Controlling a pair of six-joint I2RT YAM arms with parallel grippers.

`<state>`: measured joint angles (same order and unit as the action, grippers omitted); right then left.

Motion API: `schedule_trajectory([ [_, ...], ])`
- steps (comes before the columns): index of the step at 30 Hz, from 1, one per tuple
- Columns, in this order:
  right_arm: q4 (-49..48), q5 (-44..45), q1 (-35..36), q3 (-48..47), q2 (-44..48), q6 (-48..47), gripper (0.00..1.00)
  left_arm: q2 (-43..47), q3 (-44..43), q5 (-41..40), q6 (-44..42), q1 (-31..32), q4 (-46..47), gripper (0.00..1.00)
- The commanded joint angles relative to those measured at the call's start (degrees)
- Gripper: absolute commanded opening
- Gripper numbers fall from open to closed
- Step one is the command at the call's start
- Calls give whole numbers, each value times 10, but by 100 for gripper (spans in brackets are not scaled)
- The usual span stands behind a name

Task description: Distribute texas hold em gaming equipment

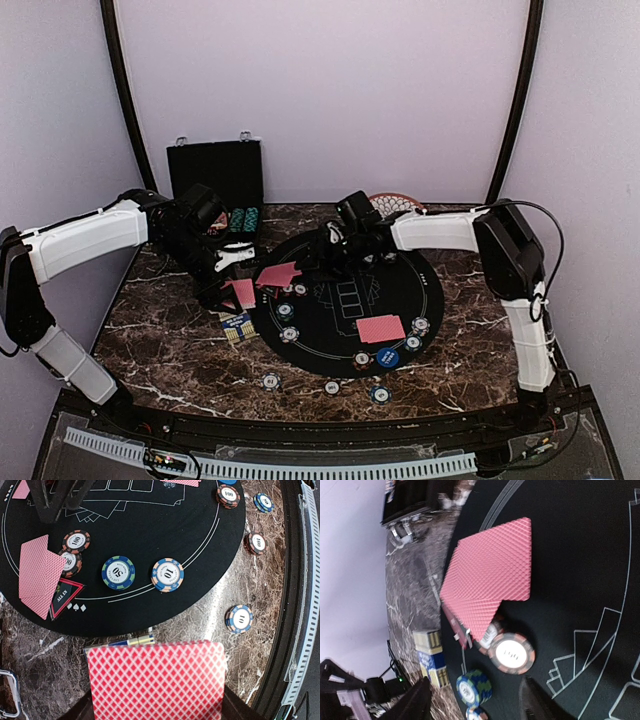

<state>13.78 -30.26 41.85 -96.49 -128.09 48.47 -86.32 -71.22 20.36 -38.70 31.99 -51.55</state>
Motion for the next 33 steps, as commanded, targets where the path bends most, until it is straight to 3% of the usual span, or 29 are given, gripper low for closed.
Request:
schedule_trajectory([
  [1, -8, 28, 6, 31, 78, -25, 67, 21, -15, 14, 1, -3, -15, 0],
  [9, -129, -24, 18, 115, 147, 32, 81, 22, -18, 16, 3, -3, -13, 0],
  [24, -280, -104, 101, 151, 129, 126, 82, 24, -29, 27, 10, -3, -8, 0],
  [33, -306, -119, 120, 125, 96, 148, 82, 22, -39, 38, 13, -3, -12, 0],
])
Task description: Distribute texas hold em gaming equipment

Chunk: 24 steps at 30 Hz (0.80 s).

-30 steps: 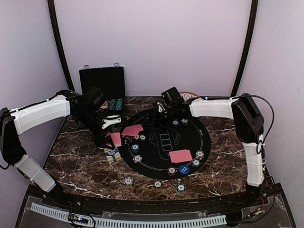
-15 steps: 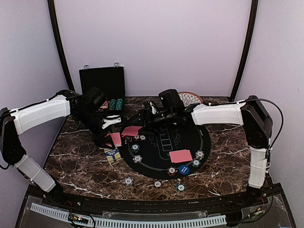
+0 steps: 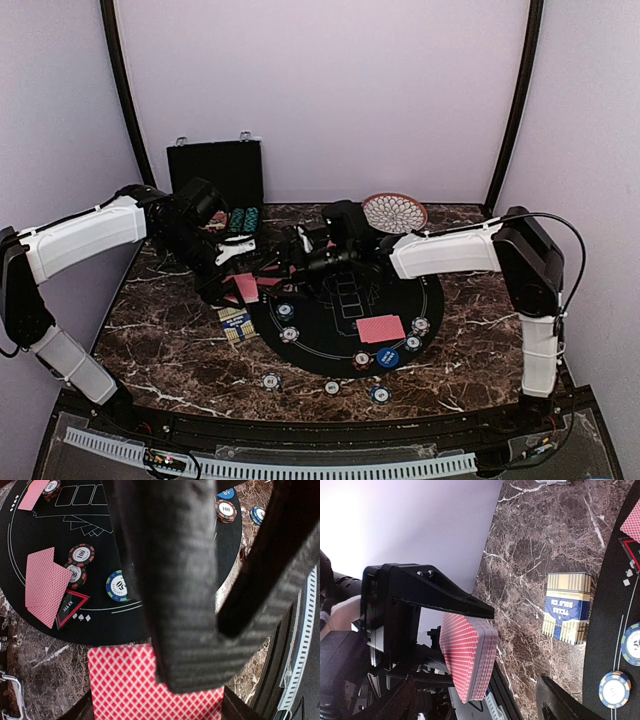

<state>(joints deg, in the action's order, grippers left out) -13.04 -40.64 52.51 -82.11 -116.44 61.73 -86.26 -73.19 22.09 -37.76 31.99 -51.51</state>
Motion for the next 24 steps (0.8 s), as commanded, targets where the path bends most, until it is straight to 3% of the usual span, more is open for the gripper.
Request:
schedule_trajectory([
  [1, -38, -16, 15, -24, -24, 17, 82, 22, -20, 21, 4, -3, -12, 0],
  [13, -81, -36, 32, -77, -82, 60, 82, 20, -27, 28, 8, -3, -13, 0],
  [24, -56, -51, 35, -143, -141, 73, 78, 18, -35, 29, 7, -3, -17, 0],
])
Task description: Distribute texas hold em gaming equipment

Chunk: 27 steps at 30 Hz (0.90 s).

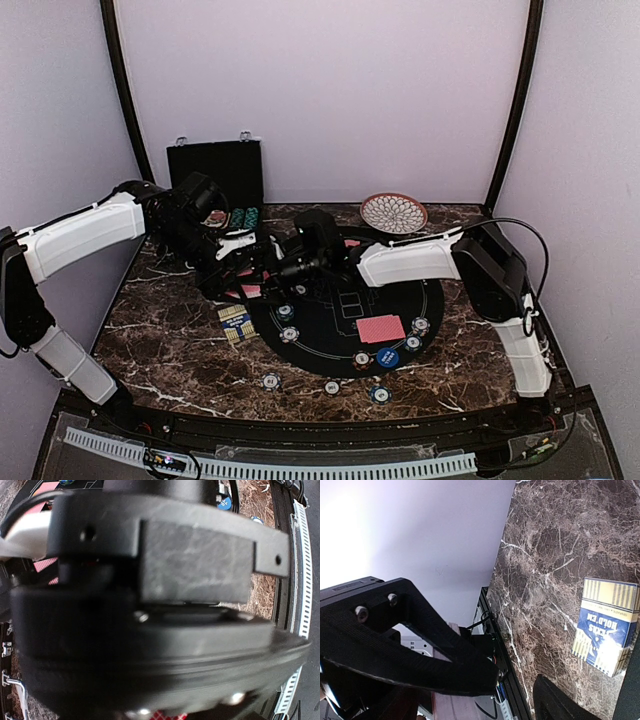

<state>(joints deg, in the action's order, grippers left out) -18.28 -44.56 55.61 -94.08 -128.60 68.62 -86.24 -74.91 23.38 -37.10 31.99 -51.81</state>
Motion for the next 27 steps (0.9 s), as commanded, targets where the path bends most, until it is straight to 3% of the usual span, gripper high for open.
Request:
schedule_trajectory([
  [1, -1, -12, 2, -20, -22, 5, 76, 18, -18, 16, 0, -3, -15, 0],
  [11, 10, 4, -30, 62, 21, -10, 62, 19, -17, 13, -2, -3, -16, 0],
  [27, 3, -2, -45, 95, 94, -18, 54, 16, -10, 8, -2, -3, -14, 0],
])
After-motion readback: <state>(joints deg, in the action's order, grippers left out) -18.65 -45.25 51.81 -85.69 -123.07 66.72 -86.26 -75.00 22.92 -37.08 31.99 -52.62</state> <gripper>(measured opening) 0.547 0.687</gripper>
